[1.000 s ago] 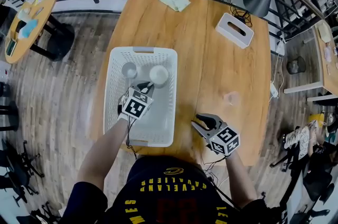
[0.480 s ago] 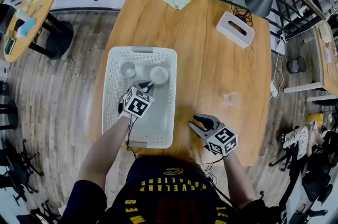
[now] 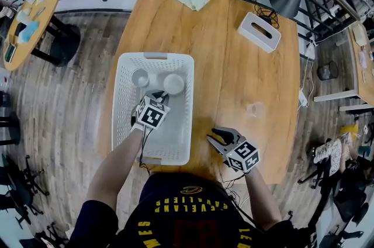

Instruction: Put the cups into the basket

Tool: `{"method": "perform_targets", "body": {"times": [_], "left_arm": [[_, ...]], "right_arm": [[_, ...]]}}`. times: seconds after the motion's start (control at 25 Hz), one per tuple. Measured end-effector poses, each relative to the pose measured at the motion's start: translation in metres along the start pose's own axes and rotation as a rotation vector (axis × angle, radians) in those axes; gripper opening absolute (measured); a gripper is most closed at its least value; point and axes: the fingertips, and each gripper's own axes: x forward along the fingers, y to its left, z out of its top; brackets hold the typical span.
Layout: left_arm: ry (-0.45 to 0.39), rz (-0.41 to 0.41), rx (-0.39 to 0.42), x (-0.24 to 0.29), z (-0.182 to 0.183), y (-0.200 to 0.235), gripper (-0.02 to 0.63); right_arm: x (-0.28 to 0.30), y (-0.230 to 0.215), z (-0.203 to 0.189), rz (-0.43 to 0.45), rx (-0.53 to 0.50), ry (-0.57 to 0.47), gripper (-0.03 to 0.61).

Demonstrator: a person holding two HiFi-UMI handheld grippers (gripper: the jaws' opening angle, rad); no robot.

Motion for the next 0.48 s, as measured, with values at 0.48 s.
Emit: {"method": "perform_targets", "body": {"times": [0.48], "left_arm": [[0.003, -0.033, -0.044, -0.016, 0.0, 0.002, 0.155]], "right_arm": [[0.001, 0.001, -0.001, -0.004, 0.001, -0.012, 0.124]]}}
